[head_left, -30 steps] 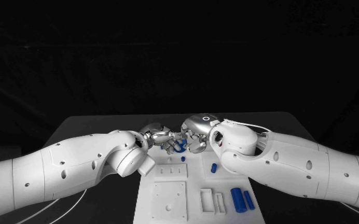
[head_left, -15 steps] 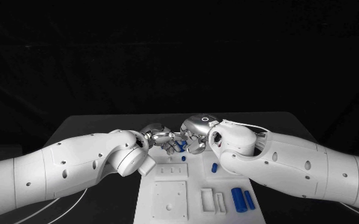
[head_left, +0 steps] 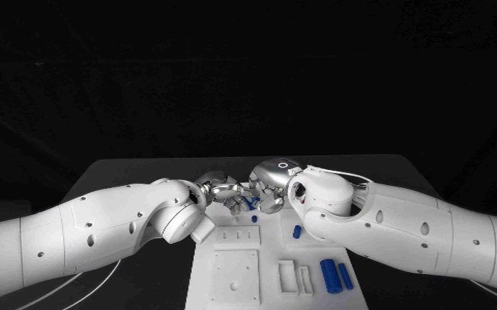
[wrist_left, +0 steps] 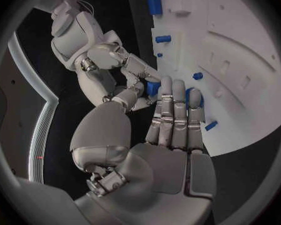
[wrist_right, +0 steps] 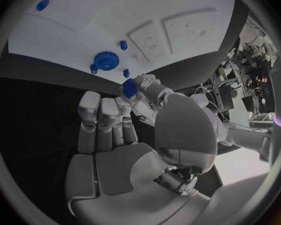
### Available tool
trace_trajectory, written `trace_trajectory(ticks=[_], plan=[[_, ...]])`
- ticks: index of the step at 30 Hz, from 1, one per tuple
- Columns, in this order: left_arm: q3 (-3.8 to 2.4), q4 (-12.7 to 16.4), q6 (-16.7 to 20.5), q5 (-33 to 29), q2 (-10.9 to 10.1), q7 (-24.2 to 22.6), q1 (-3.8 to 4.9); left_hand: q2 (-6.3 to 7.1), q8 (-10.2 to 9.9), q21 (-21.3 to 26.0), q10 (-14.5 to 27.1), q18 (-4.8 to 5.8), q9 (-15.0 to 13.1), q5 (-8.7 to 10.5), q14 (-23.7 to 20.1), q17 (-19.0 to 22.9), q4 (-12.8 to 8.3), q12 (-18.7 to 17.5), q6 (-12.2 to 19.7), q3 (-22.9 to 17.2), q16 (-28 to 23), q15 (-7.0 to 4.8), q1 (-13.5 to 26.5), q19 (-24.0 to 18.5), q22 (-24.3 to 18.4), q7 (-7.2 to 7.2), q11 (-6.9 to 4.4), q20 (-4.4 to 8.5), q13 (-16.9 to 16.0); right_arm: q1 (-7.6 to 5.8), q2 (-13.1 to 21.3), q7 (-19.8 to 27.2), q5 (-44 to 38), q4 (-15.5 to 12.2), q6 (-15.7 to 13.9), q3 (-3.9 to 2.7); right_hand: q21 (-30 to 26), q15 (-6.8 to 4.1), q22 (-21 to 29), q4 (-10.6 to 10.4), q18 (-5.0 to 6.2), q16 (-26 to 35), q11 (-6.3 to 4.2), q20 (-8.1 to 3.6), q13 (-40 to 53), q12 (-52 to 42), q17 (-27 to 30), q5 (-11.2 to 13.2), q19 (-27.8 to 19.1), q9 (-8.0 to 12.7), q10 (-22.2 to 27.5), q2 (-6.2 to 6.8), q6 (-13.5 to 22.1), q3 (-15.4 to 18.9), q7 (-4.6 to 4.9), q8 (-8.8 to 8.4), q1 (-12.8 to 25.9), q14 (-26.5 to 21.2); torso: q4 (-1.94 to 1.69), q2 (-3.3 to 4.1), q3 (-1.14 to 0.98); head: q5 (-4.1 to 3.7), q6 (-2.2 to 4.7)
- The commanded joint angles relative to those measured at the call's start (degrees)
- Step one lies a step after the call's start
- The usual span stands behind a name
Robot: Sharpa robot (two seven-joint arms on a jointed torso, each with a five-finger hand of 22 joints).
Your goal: Assemble the parts on the task board
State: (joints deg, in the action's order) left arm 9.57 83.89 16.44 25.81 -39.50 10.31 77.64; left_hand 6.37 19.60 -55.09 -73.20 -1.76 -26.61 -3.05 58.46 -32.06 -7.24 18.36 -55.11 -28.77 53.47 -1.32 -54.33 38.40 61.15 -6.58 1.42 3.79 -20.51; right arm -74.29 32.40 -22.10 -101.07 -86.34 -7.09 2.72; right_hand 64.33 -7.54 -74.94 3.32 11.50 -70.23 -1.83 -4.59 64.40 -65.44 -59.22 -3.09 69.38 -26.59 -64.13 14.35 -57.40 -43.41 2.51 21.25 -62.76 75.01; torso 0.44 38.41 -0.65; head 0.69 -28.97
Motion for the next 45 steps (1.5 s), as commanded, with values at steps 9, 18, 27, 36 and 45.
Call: trace_trajectory(ticks=[9, 18, 27, 36, 45], plan=[[-0.04, -0.54, -1.78, 1.14, 0.82, 0.73, 0.05, -0.45, 0.45, -0.35, -0.70, -0.31, -0.14, -0.07, 0.58, -0.12, -0.50, 0.53, -0.89, 0.10, 0.45, -0.22, -0.49, -0.25, -0.23, 0.09, -0.15, 3.16, -0.29, 0.01, -0.21, -0.14, -0.81, -0.35, 1.08, 0.11, -0.12, -0.24, -0.04, -0.28, 3.50, 0.27, 0.09, 0.08, 0.06, 0.35, 0.07, 0.27, 0.28, -0.09, -0.45, -0.12, -2.39, -0.14, 2.09, 0.12, -0.63, 0.17, 0.03, 0.03, -0.01, 0.00, -0.01], [-0.04, -0.74, -2.04, 1.19, 0.80, 0.74, 0.05, -2.93, 0.41, -0.66, -1.00, -0.11, -0.15, -1.23, 0.60, -0.17, -2.19, 0.73, -1.46, -0.42, 0.73, -0.35, -1.53, -0.39, -0.67, 0.28, -0.33, 3.33, -0.68, 0.01, -0.32, -0.14, -0.81, -0.13, 1.28, 0.34, -0.12, -0.23, -0.04, -0.29, 3.50, 0.29, 0.10, 0.09, 0.07, 0.36, 0.08, 0.27, 0.27, -0.09, -0.44, -0.12, -2.39, -0.15, 2.10, 0.10, -0.66, 0.17, 0.02, 0.01, -0.02, -0.05, -0.13], [-0.04, -0.92, -2.16, 1.19, 0.68, 0.72, 0.05, -5.78, 0.01, -1.26, -1.07, 0.23, -0.07, -1.15, 0.45, 0.02, -4.96, 0.56, -1.75, -4.06, 0.76, -0.25, -3.63, -0.63, -1.48, 0.32, -0.31, 3.32, -1.04, 0.02, -0.22, -0.20, -0.78, 0.11, 1.52, 0.60, -0.13, -0.22, -0.04, -0.30, 3.50, 0.30, 0.11, 0.11, 0.07, 0.38, 0.09, 0.27, 0.26, -0.09, -0.43, -0.13, -2.38, -0.16, 2.11, 0.09, -0.69, 0.17, 0.02, 0.01, 0.00, -0.09, -0.20], [-0.04, -0.87, -2.55, 1.18, 0.54, 0.83, 0.05, -6.31, -0.01, -1.59, -1.26, 0.33, -0.13, -1.46, 0.46, 0.10, -4.79, 0.51, -1.99, -6.21, 0.80, -0.23, -3.88, -0.75, -1.74, 0.38, -0.35, 3.32, -1.16, 0.03, -0.10, -0.25, -0.72, 0.20, 1.55, 0.68, -0.13, -0.21, -0.04, -0.34, 3.50, 0.32, 0.12, 0.13, 0.08, 0.39, 0.10, 0.27, 0.25, -0.09, -0.43, -0.15, -2.38, -0.16, 2.12, 0.07, -0.68, 0.18, -0.01, 0.01, 0.00, -0.11, -0.36], [-0.04, -0.87, -3.17, 1.64, 0.51, 1.37, 0.05, -6.42, 0.16, -1.86, -1.64, 0.43, -0.29, -1.94, 0.55, 0.08, -4.47, 0.61, -2.40, -6.74, 0.94, -0.22, -3.12, -0.85, -1.88, 0.49, -0.47, 3.30, -1.30, 0.07, -0.04, -0.30, -0.72, 0.18, 1.38, 0.69, -0.14, -0.20, -0.04, -0.38, 3.50, 0.34, 0.13, 0.15, 0.09, 0.40, 0.11, 0.26, 0.24, -0.08, -0.42, -0.15, -2.37, -0.15, 2.13, 0.04, -0.67, 0.18, -0.01, 0.04, -0.01, -0.11, -0.40]])
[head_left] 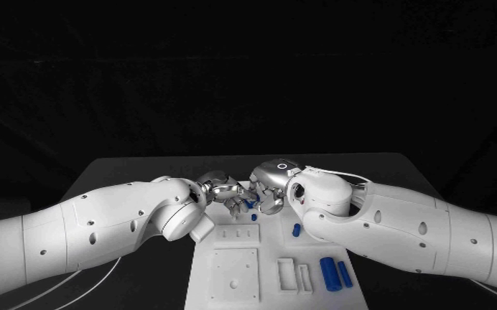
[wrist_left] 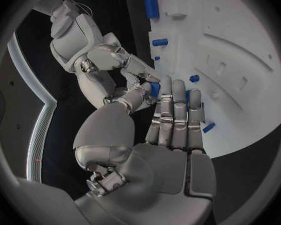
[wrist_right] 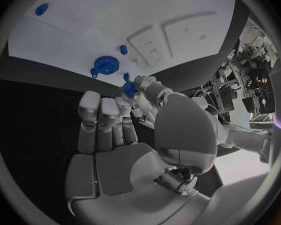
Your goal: Assemble the parts on the task board
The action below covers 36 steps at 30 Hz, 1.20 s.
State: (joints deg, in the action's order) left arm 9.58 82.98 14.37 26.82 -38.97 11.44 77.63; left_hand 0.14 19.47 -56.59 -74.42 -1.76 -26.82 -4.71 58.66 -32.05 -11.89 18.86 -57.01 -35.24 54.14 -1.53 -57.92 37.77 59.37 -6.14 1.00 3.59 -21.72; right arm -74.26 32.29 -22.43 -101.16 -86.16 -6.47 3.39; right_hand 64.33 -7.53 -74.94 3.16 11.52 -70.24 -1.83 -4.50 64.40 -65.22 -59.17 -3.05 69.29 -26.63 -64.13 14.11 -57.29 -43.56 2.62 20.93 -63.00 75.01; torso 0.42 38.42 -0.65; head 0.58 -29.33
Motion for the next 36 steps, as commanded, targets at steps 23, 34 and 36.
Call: trace_trajectory(ticks=[23, 34, 36], plan=[[-0.05, -0.04, -1.72, 2.40, 0.02, 0.71, 0.05, -1.75, 2.55, -5.06, -3.98, 0.13, -4.57, -5.72, 2.68, -2.27, 0.82, 5.31, -5.38, -0.67, 7.12, -2.89, 7.01, 1.59, -0.75, 2.31, -2.58, 6.11, -3.87, 0.08, 0.02, 0.03, -0.61, -0.07, 0.55, 0.02, -0.16, -0.19, -0.03, -0.29, 3.48, 0.38, 0.15, 0.10, 0.10, 0.22, 0.07, 0.20, 0.31, -0.02, -0.41, 0.09, -2.47, -0.01, 2.04, 0.31, -0.42, 0.18, 0.02, 0.02, -0.04, 0.12, -0.29], [-0.05, -0.05, -1.65, 2.98, 0.00, 0.56, 0.05, -1.53, 2.49, -5.80, -3.79, 0.14, -5.45, -6.82, 2.72, -2.23, -0.15, 6.16, -5.64, -1.22, 7.82, -3.19, 6.94, 1.63, -0.99, 2.47, -2.75, 6.47, -4.45, 0.09, 0.06, 0.24, -0.21, -0.05, 0.53, 0.02, -0.17, -0.18, -0.03, -0.31, 3.48, 0.41, 0.16, 0.12, 0.11, 0.23, 0.09, 0.20, 0.29, -0.02, -0.40, 0.10, -2.46, -0.02, 2.05, 0.29, -0.43, 0.19, -0.01, 0.01, 0.00, 0.15, -0.37], [-0.05, -0.07, -1.49, 3.09, 0.00, 0.47, 0.05, -1.41, 2.47, -5.86, -3.75, 0.14, -5.54, -6.86, 2.71, -2.20, -0.28, 6.23, -5.65, -1.30, 7.87, -3.21, 6.84, 1.61, -1.02, 2.48, -2.76, 6.50, -4.49, 0.09, 0.08, 0.69, 0.68, 0.08, 0.24, 0.02, -0.19, -0.17, -0.02, -0.32, 3.48, 0.43, 0.18, 0.14, 0.12, 0.26, 0.10, 0.20, 0.27, 0.00, -0.37, 0.22, -2.40, 0.01, 2.07, 0.23, -0.41, 0.18, 0.01, 0.00, 0.00, 0.21, -0.37]])
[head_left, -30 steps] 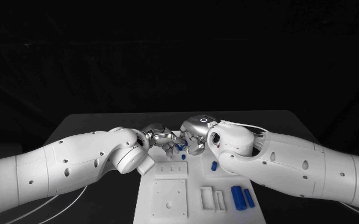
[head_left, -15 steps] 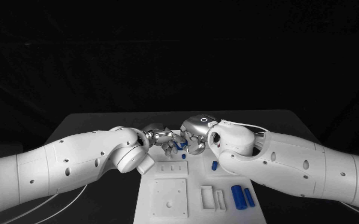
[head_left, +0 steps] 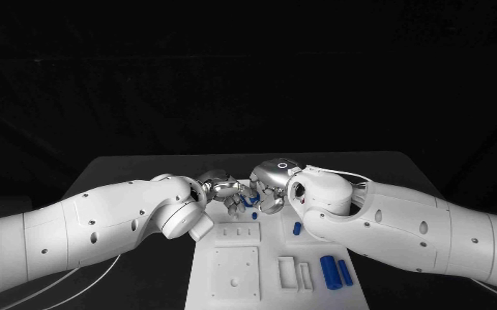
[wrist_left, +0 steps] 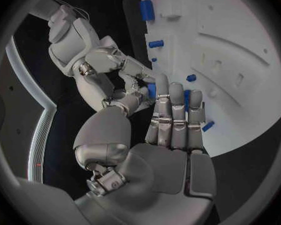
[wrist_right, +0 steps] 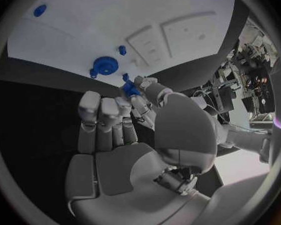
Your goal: Assemble the parts on the task board
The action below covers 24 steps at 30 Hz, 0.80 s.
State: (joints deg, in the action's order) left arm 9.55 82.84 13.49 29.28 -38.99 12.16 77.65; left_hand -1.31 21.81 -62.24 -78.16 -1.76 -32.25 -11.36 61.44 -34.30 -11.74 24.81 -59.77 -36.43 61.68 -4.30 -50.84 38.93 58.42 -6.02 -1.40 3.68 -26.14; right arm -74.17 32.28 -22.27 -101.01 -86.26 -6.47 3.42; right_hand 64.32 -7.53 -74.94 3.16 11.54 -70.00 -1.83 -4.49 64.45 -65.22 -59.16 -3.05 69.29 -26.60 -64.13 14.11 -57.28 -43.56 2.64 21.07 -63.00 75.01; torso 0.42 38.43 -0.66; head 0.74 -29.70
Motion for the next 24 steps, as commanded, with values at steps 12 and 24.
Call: trace_trajectory(ticks=[12, 24], plan=[[-0.02, -0.43, 0.45, 2.44, -0.26, 0.04, 0.03, 0.52, 0.23, -1.29, -0.84, 0.20, -1.41, -5.73, 0.84, 0.40, -0.90, 1.10, -4.05, -0.26, 1.07, -0.91, -0.08, 0.74, -0.63, 2.82, -0.82, 6.82, -0.45, 0.02, 1.83, 2.35, 2.55, 0.77, -6.71, 0.01, -1.51, 2.42, -0.04, 0.88, 3.46, 1.11, 2.99, 0.36, -0.60, 2.08, 0.04, 0.10, -2.03, 2.15, 3.07, 3.17, 7.00, 8.69, 5.17, -5.38, 5.29, -1.63, 0.00, -0.01, 0.00, 0.13, -0.01], [-0.02, -0.72, -6.93, 6.43, -1.81, 4.36, 0.04, 0.73, 0.31, -2.17, -1.69, 0.12, -2.20, -8.64, 1.64, 0.50, -1.58, 1.53, -4.90, -0.23, 1.68, -1.28, -0.02, 0.97, -0.82, 3.19, -1.21, 7.19, -0.61, 0.11, 9.35, 10.60, 10.96, 1.66, -15.62, -0.19, -2.46, 3.46, 0.04, 1.94, 3.46, 1.35, 4.08, 0.24, -0.93, 2.43, -0.14, -0.03, -3.46, 2.59, 4.35, 3.20, 9.50, 12.76, 6.19, -6.61, 7.56, -2.69, 0.06, 0.02, 0.00, 0.84, -0.75]])
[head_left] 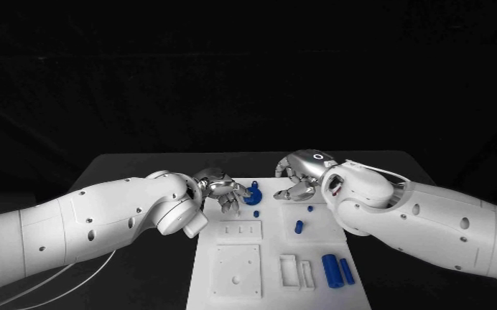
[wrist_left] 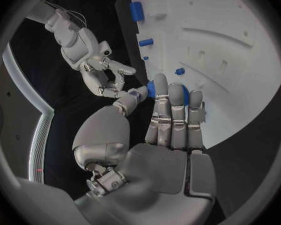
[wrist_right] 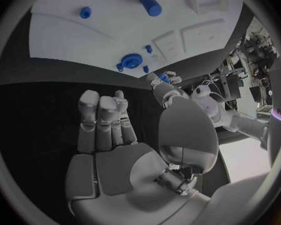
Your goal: Assemble the parts on the task board
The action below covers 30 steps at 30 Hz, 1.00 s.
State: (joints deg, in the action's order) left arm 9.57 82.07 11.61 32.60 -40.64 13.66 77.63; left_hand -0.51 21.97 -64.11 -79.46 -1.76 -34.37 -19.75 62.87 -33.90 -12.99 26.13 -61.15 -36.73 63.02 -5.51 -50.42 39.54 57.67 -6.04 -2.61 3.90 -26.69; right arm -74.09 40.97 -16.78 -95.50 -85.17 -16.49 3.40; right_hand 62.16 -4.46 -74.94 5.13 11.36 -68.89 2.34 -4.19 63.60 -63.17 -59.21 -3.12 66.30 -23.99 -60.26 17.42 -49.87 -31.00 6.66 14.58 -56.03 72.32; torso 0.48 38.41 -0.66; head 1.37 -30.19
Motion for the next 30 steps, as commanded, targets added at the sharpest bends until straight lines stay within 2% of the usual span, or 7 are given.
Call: trace_trajectory(ticks=[1, 5, 7, 11, 16, 20, 30], plan=[[-0.04, 0.08, -5.95, 4.04, -0.40, 4.05, 0.06, -0.07, 0.15, -0.31, -0.40, 0.12, -0.10, -0.27, 0.21, 0.10, -0.33, 0.20, -3.52, 0.07, 0.35, -0.07, -0.43, 0.35, -0.08, 3.20, -0.01, 6.99, -0.07, 0.02, 1.46, 6.29, 7.61, 1.22, -7.03, -0.40, -0.47, 0.37, 0.10, -0.16, 3.64, 0.32, -0.10, -0.08, -0.17, 0.40, -0.08, -0.12, -0.58, -0.15, 0.58, -0.15, 1.68, -0.17, 2.14, 0.14, 0.28, -0.14, -0.02, 0.01, -0.02, 0.31, -0.48], [-0.04, 0.17, -7.88, 7.56, -0.68, 7.05, 0.07, -0.09, 0.13, -0.34, -0.40, 0.12, -0.12, -0.32, 0.21, 0.11, -0.34, 0.20, -3.52, 0.07, 0.36, -0.08, -0.42, 0.36, -0.09, 3.21, -0.01, 7.00, -0.07, -0.05, 2.59, 9.55, 14.93, 3.57, -8.95, -1.13, -1.08, 0.31, 0.25, -0.51, 3.64, 0.83, -0.19, 0.07, -1.07, 1.26, 0.10, -1.97, -1.12, -0.28, 1.06, -0.18, 1.21, -1.24, 2.06, 0.46, -0.75, -0.86, -0.01, -0.06, -0.08, 0.59, -0.91], [-0.05, 0.14, -9.14, 8.64, -0.67, 8.16, 0.07, -0.14, 0.12, -0.42, -0.47, 0.11, -0.18, -0.39, 0.27, 0.12, -0.34, 0.24, -3.56, 0.07, 0.41, -0.10, -0.40, 0.40, -0.11, 3.22, -0.03, 7.02, -0.08, -0.10, 2.74, 9.85, 17.04, 4.84, -8.03, -1.65, -1.36, 0.30, 0.31, -0.58, 3.64, 1.06, -0.21, 0.22, -1.51, 1.57, 0.19, -3.24, -1.41, -0.34, 1.15, -0.23, 0.94, -1.43, 2.02, 0.64, -1.12, -1.20, 0.01, -0.03, -0.08, 0.70, -1.14], [-0.04, 0.15, -10.01, 9.26, -0.59, 8.71, 0.07, -0.23, 0.09, -0.77, -0.89, 0.03, -0.58, -1.81, 0.67, 0.17, -0.49, 0.49, -3.84, 0.03, 0.70, -0.21, -0.23, 0.58, -0.30, 3.34, -0.22, 7.18, -0.19, -0.10, 2.71, 10.45, 15.19, 6.36, -9.07, -2.80, -1.81, 0.40, 0.32, -0.56, 3.64, 1.41, -0.09, 0.60, -2.21, 1.95, 0.35, -8.98, -1.92, -0.34, 1.50, -0.31, 0.99, -1.32, 2.10, 0.67, -1.49, -1.83, -0.03, 0.06, -0.15, 0.77, -1.38], [0.01, 0.54, -8.36, 12.19, -0.49, 9.03, 0.07, -0.23, 0.12, -1.29, -1.42, -0.07, -1.14, -3.05, 1.17, 0.17, -0.76, 0.91, -4.29, 0.16, 1.15, -0.44, 0.13, 0.94, -0.53, 3.54, -0.47, 7.38, -0.40, -0.15, 2.40, 11.99, 18.54, 8.02, -11.10, -3.51, -1.82, 0.40, 0.28, -0.45, 3.64, 1.39, -0.11, 0.69, -2.43, 1.90, 0.38, -9.58, -1.89, -0.35, 1.43, -0.38, 0.91, -1.02, 2.09, 0.73, -1.60, -1.84, -0.09, 0.02, -0.18, 0.81, -1.90], [0.17, 1.24, -7.26, 15.99, -0.24, 9.50, 0.08, -0.12, 0.13, -1.65, -1.68, -0.15, -1.53, -3.61, 1.45, 0.18, -0.90, 1.22, -4.62, 0.17, 1.44, -0.61, 0.29, 1.17, -0.69, 3.69, -0.63, 7.53, -0.56, -0.39, 1.85, 13.40, 22.41, 9.33, -12.34, -3.69, -2.99, 0.34, 0.72, -0.64, 3.64, 3.04, -0.16, 1.09, -4.02, 3.08, 1.66, -9.94, -2.75, -0.35, 1.34, -0.48, 0.98, -1.41, 1.99, 0.76, -2.15, -2.51, -0.03, 0.00, -0.17, 0.93, -2.48], [0.42, 2.60, -7.61, 20.41, 0.05, 10.43, 0.08, 0.69, -0.02, -2.48, -2.27, -0.34, -2.55, -6.58, 2.15, 0.40, -0.91, 1.81, -5.52, -0.02, 1.91, -0.90, 0.58, 1.69, -1.34, 4.05, -0.99, 7.87, -0.90, -0.87, 0.14, 15.23, 25.12, 11.24, -13.95, -3.70, -9.22, 0.74, 3.50, -0.80, 3.64, 10.45, 0.15, 4.21, -11.91, 9.03, 7.74, -10.57, -6.45, -0.44, 1.89, -0.61, 1.44, -1.00, 2.32, 0.88, -2.71, -4.95, -0.03, 0.04, -0.08, 1.03, -3.36]])
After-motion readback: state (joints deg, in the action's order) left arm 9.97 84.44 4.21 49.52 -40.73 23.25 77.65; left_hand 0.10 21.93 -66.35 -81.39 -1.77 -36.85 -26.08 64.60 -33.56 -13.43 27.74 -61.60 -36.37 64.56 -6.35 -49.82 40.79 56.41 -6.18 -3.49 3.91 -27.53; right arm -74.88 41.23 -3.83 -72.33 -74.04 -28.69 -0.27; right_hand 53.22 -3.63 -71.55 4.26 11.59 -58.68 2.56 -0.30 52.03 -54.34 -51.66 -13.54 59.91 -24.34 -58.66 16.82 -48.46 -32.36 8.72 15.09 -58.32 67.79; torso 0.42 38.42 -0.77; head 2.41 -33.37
